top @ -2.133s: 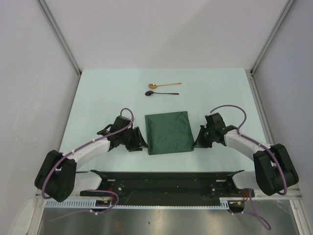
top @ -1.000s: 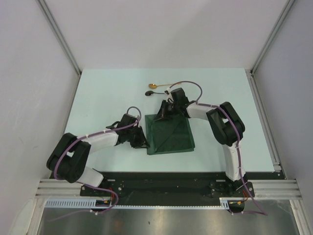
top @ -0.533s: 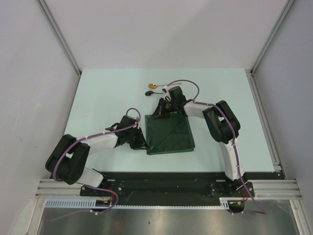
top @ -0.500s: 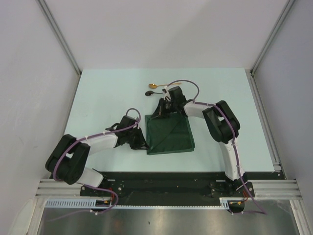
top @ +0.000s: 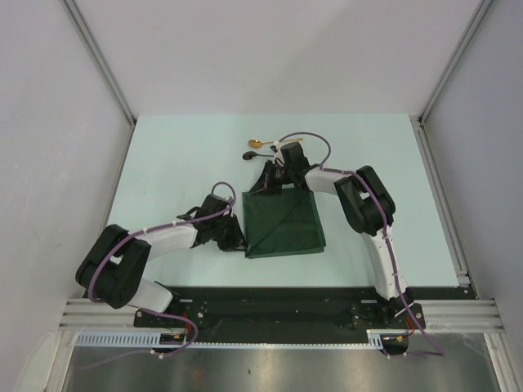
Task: Fold the napkin into a case and place the utensils inside
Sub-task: Fold the top corner of the square-folded napkin at the center of the board.
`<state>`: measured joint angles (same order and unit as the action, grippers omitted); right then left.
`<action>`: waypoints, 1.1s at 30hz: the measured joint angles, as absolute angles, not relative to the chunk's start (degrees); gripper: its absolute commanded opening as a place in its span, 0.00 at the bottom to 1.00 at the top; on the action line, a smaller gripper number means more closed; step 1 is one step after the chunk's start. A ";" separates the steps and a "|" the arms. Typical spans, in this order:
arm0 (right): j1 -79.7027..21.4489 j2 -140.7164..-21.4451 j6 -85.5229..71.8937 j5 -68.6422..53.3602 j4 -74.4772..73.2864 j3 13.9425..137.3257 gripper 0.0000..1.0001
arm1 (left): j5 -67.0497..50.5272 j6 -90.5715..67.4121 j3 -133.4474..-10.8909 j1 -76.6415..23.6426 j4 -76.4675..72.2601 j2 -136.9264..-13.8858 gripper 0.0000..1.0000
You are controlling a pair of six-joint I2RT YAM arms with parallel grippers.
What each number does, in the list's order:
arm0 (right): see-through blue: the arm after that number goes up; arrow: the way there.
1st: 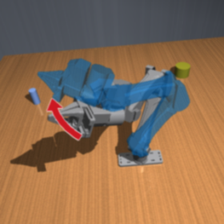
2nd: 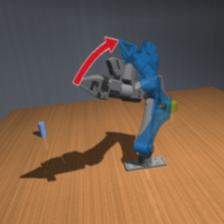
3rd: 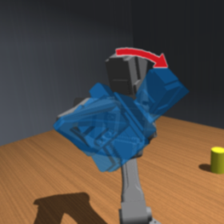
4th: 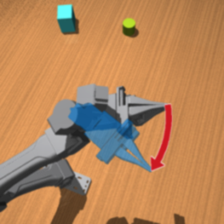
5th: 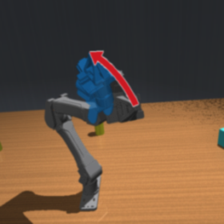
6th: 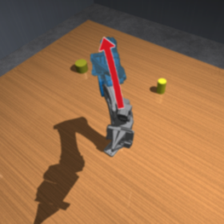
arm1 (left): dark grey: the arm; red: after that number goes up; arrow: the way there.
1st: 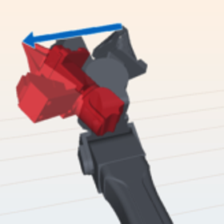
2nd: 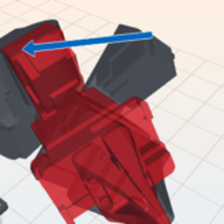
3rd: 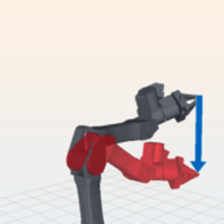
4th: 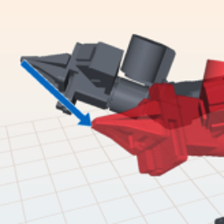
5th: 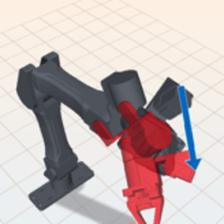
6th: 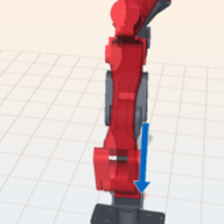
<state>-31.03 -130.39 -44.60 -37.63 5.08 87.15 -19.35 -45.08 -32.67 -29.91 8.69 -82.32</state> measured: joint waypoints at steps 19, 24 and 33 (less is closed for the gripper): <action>-30.52 -134.93 -45.95 -39.20 5.50 90.91 0.04 | -18.59 -45.67 -32.23 -31.11 8.14 -81.93 0.19; -30.59 -135.35 -46.24 -39.86 5.48 91.88 0.13 | -18.24 -46.04 -32.08 -31.20 8.14 -81.60 0.25; -29.15 -135.46 -43.44 -41.91 -3.14 101.73 0.34 | -15.68 -45.06 -31.83 -31.35 11.31 -75.94 0.42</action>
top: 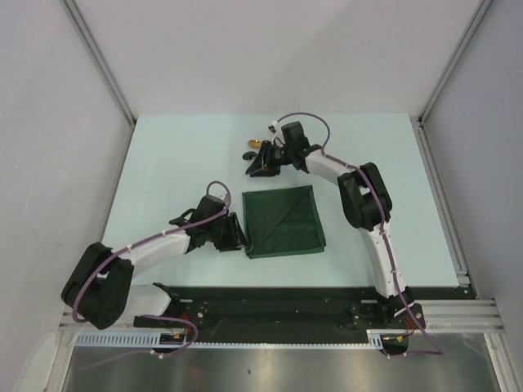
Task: Fold the napkin into a case and place the utensils inside
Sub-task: Fold the top corner of the square-folded napkin at the center of the board, then smooth out the upper triangle-folded napkin at the center of the board.
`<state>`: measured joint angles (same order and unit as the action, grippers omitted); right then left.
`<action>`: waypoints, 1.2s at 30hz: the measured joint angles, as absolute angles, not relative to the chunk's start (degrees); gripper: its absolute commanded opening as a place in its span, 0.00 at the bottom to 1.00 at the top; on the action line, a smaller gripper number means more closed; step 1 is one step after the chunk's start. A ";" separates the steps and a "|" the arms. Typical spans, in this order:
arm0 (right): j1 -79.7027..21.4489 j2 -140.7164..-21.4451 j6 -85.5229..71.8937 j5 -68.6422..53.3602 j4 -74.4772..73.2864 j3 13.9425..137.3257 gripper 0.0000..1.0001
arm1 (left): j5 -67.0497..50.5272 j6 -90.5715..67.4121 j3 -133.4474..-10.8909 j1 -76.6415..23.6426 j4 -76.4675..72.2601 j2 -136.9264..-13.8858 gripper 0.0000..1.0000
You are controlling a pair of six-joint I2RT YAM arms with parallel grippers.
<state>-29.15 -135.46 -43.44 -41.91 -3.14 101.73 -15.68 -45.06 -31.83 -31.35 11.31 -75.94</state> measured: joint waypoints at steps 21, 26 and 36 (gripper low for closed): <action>-10.15 -107.28 -32.10 -42.54 -1.52 59.83 0.25 | -16.82 -41.93 -65.82 -26.85 11.16 -101.23 0.22; -8.93 -110.24 -33.47 -44.66 3.44 59.48 0.23 | -16.69 -41.93 -68.77 -26.13 10.90 -110.02 0.21; -8.99 -116.22 -36.91 -47.68 10.41 63.77 0.19 | -13.69 -41.08 -68.77 -22.02 11.70 -111.98 0.20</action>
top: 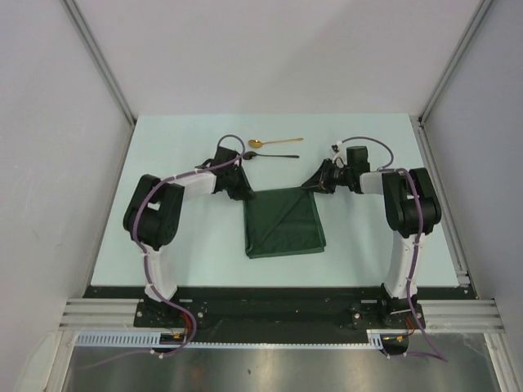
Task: Fold the napkin into a case and place the utensils inside
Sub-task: Smooth out the upper triangle-folded napkin at the center of the board.
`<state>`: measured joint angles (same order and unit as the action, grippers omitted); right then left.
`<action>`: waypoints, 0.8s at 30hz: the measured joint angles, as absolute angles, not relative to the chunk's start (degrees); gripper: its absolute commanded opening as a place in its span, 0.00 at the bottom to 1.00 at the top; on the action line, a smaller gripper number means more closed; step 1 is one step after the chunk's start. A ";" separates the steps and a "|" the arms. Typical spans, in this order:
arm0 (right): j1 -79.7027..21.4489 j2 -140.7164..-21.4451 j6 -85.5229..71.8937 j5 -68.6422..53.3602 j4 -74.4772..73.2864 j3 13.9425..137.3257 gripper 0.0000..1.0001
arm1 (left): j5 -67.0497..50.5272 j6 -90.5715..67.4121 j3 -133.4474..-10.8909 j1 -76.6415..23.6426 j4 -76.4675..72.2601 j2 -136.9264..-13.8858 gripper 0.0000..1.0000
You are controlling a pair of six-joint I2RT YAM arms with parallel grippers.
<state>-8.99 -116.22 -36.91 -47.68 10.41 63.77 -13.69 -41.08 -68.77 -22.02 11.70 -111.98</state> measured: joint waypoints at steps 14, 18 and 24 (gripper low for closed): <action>-8.95 -124.57 -38.57 -49.21 12.80 68.95 0.17 | -22.31 -39.00 -58.41 -30.61 7.53 -96.09 0.20; -8.95 -124.86 -38.57 -49.28 12.80 69.14 0.17 | -24.64 -39.09 -49.58 -32.21 5.37 -94.00 0.17; -9.06 -125.51 -38.17 -49.52 12.23 70.37 0.17 | -24.29 -39.11 -41.52 -31.86 5.17 -93.12 0.15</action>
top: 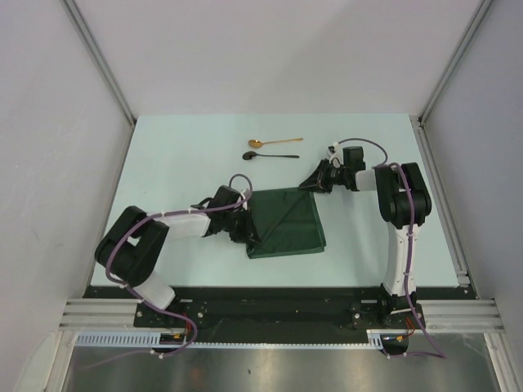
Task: Fold the napkin into a case and place the utensils inside
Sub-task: Smooth out the upper triangle-folded napkin at the center of the board.
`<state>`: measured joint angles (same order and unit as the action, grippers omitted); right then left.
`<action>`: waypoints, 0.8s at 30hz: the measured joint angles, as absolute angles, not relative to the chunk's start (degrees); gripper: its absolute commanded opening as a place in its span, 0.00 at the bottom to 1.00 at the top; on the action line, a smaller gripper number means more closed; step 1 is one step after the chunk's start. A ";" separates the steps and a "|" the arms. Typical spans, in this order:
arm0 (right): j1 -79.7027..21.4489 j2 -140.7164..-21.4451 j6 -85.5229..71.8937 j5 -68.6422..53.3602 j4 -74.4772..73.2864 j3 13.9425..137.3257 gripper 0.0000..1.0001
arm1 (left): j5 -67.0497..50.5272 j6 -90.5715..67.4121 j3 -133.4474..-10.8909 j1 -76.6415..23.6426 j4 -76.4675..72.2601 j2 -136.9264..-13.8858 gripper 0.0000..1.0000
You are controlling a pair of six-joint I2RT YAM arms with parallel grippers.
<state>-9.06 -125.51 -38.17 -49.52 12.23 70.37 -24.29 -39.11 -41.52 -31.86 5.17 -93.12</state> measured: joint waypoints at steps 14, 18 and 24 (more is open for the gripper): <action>-8.97 -127.00 -36.99 -49.98 10.74 72.77 0.16 | -23.00 -42.70 -27.33 -32.29 -0.95 -80.66 0.14; -8.99 -127.28 -36.14 -50.33 9.87 73.47 0.20 | -22.74 -43.05 -25.78 -32.29 0.51 -76.14 0.17; -9.26 -127.28 -33.47 -50.22 5.37 76.03 0.34 | -22.20 -41.91 -28.14 -31.70 9.93 -64.95 0.36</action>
